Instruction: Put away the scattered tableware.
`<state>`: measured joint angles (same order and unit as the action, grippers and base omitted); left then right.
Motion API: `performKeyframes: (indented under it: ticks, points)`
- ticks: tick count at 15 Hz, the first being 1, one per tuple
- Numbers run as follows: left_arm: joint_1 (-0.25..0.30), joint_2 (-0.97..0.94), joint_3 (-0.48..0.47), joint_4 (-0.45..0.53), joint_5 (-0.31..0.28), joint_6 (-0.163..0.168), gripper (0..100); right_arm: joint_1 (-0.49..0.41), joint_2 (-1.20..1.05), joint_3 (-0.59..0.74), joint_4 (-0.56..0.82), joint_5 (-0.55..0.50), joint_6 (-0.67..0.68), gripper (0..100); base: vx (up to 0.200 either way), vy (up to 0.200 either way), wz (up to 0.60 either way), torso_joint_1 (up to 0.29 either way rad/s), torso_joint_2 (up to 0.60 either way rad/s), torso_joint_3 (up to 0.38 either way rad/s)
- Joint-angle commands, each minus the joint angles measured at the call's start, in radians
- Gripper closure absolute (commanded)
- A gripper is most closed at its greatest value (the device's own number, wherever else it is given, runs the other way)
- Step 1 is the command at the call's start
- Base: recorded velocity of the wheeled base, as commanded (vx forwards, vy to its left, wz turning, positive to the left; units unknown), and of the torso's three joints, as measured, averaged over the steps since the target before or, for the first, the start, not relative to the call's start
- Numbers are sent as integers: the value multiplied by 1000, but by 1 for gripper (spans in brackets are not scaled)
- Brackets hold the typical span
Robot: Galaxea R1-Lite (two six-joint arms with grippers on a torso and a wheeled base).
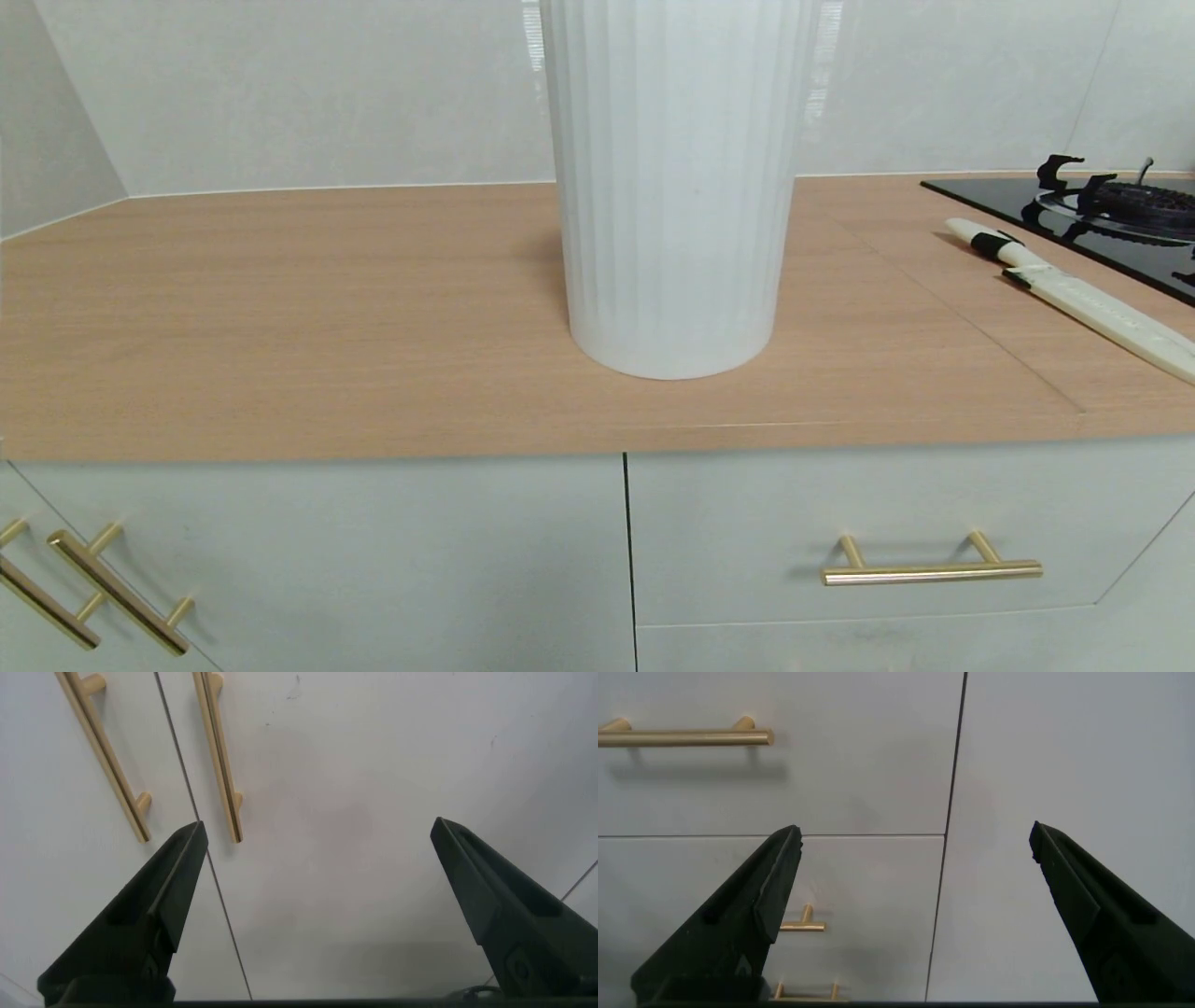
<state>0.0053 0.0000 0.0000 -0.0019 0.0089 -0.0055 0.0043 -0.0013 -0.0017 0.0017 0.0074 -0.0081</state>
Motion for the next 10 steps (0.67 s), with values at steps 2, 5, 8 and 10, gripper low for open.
performKeyframes:
  ticks: [2,5,8,10]
  points:
    - [1,0,0,-1,0,-1,0,0,1,0,0,-1,5,0,0,0,0,5,-154,-156]
    - [1,0,0,0,0,-1,0,0,1,0,0,-1,8,0,0,0,0,45,-256,-331]
    - [1,0,0,-1,0,-1,0,0,1,0,0,-1,10,0,0,0,0,80,-531,-346]
    - [1,0,0,0,0,-1,0,0,1,0,0,-1,10,0,0,0,0,119,-449,-339]
